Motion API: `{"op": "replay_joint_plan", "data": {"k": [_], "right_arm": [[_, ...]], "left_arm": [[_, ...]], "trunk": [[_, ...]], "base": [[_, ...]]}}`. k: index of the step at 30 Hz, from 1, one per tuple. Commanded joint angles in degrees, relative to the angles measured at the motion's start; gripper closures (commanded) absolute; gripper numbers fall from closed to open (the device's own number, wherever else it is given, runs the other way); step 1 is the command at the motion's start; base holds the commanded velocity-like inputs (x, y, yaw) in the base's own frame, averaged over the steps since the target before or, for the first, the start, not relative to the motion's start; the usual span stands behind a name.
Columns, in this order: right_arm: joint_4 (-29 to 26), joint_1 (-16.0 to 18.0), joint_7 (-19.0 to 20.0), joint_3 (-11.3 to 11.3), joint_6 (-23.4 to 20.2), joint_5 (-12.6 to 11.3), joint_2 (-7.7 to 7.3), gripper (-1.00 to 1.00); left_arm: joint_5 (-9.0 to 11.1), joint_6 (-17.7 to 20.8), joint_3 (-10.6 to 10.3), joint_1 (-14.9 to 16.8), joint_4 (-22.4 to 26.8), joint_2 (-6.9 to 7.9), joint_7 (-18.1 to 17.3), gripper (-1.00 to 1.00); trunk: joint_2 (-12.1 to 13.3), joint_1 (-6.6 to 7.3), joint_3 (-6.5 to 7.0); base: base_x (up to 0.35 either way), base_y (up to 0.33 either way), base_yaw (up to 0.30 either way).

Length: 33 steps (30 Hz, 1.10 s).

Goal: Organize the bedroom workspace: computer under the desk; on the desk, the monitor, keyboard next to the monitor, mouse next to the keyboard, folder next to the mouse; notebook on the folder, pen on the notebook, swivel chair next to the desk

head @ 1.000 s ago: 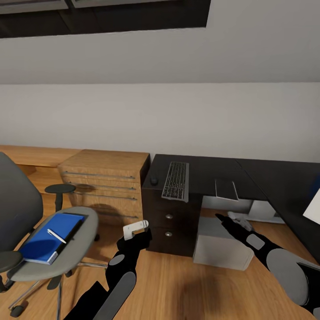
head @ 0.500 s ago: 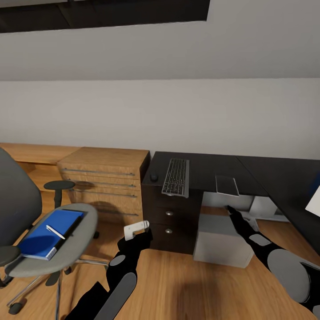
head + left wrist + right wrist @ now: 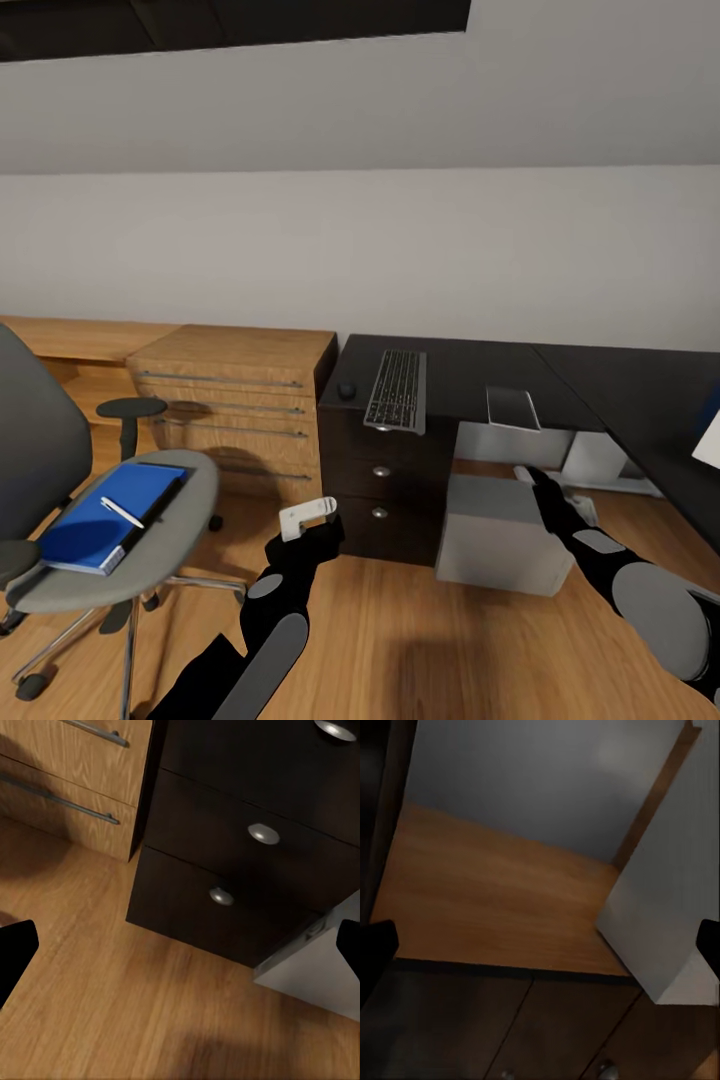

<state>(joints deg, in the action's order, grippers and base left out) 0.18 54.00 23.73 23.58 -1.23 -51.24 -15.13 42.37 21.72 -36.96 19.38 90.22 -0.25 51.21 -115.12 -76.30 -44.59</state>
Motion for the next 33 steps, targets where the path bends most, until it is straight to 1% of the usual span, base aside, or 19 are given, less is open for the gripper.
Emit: {"op": "replay_joint_plan", "data": {"k": [1,3,4,6,9,10,12,13,18,19,22,23,24,27,30,33], "right_arm": [[0.1,0.0,0.0,0.1,-0.1,-0.5,-0.09,-1.0],[0.2,0.0,-0.3,0.1,-0.3,-1.2,-0.18,-1.0],[0.2,0.0,-0.5,0.1,-0.8,-2.1,-0.27,-1.0],[0.2,0.0,-0.6,0.1,-1.9,-3.2,-0.34,-1.0],[0.2,0.0,-0.8,0.1,-4.6,-4.8,-0.43,-1.0],[0.2,0.0,-0.8,0.1,-6.8,-5.7,-0.48,-1.0],[0.2,0.0,-0.7,0.1,-9.1,-6.3,-0.52,-1.0],[0.3,0.0,-0.7,0.1,-11.0,-6.8,-0.54,-1.0],[0.2,0.0,-0.3,0.2,-13.5,-7.3,-0.5,-1.0],[0.2,0.0,0.5,0.2,-14.0,-7.3,-0.49,-1.0],[0.2,0.0,1.9,0.2,-14.2,-7.3,-0.46,-1.0],[0.2,0.0,3.2,0.2,-14.2,-7.3,-0.45,-1.0],[0.2,0.0,5.3,0.2,-14.3,-7.2,-0.47,-1.0],[0.2,0.0,9.4,0.2,-14.0,-7.2,-0.54,-1.0],[0.2,0.0,11.1,0.2,-13.4,-7.2,-0.69,-1.0],[0.2,0.0,12.4,0.2,-12.8,-7.2,-1.22,-1.0]], "left_arm": [[0.3,0.2,-0.1,0.1,0.0,0.0,0.4,-1.0],[0.3,0.2,-0.2,0.1,0.0,-0.02,0.4,-1.0],[0.3,0.2,-0.3,0.0,-0.1,-0.04,0.4,-1.0],[0.3,0.2,-1.1,0.0,-0.1,-0.03,0.4,-1.0],[0.2,0.2,-2.2,0.0,-0.1,0.01,0.4,-1.0],[0.2,0.2,-2.9,0.0,-0.1,0.04,0.3,-1.0],[0.2,0.2,-3.7,0.0,-0.1,0.07,0.3,-1.0],[0.1,0.2,-4.6,0.1,-0.1,0.1,0.3,-1.0],[0.1,0.2,-6.3,0.0,-0.1,0.18,0.3,-1.0],[0.1,0.2,-6.6,0.0,-0.1,0.22,0.3,-1.0],[0.1,0.2,-6.8,0.0,-0.1,0.24,0.3,-1.0],[0.1,0.2,-6.9,0.0,-0.1,0.24,0.3,-1.0],[0.1,0.2,-6.9,0.0,-0.1,0.25,0.3,-1.0],[0.1,0.2,-6.9,0.0,-0.1,0.25,0.3,-1.0],[0.1,0.2,-6.9,0.1,-0.1,0.25,0.3,-1.0],[0.1,0.2,-6.9,0.1,-0.1,0.25,0.3,-1.0]], "trunk": [[-0.4,-0.22,-0.24],[-0.4,-0.22,-0.24],[-0.4,-0.22,-0.24],[-0.4,-0.22,-0.24],[-0.4,-0.22,-0.24],[-0.4,-0.22,-0.24],[-0.4,-0.22,-0.24],[-0.4,-0.22,-0.24],[-0.4,-0.22,-0.24],[0.0,0.0,-0.06],[1.2,0.66,0.48],[1.6,0.88,0.66],[2.0,1.1,0.84],[3.2,1.76,1.37],[4.4,2.42,1.91],[5.6,3.08,2.45]], "base": [[0.0,0.0,0.0],[0.0,0.0,0.0],[0.0,0.0,0.0],[0.0,0.0,0.0],[0.0,0.0,0.0],[0.0,0.0,0.0],[0.0,0.0,0.0],[0.0,0.0,0.0],[0.0,0.0,0.0],[0.0,0.0,0.0],[0.0,0.0,0.0],[0.0,0.0,0.0],[0.0,0.0,0.0],[0.0,0.0,0.0],[0.0,0.0,0.0],[0.0,0.0,0.0]]}}
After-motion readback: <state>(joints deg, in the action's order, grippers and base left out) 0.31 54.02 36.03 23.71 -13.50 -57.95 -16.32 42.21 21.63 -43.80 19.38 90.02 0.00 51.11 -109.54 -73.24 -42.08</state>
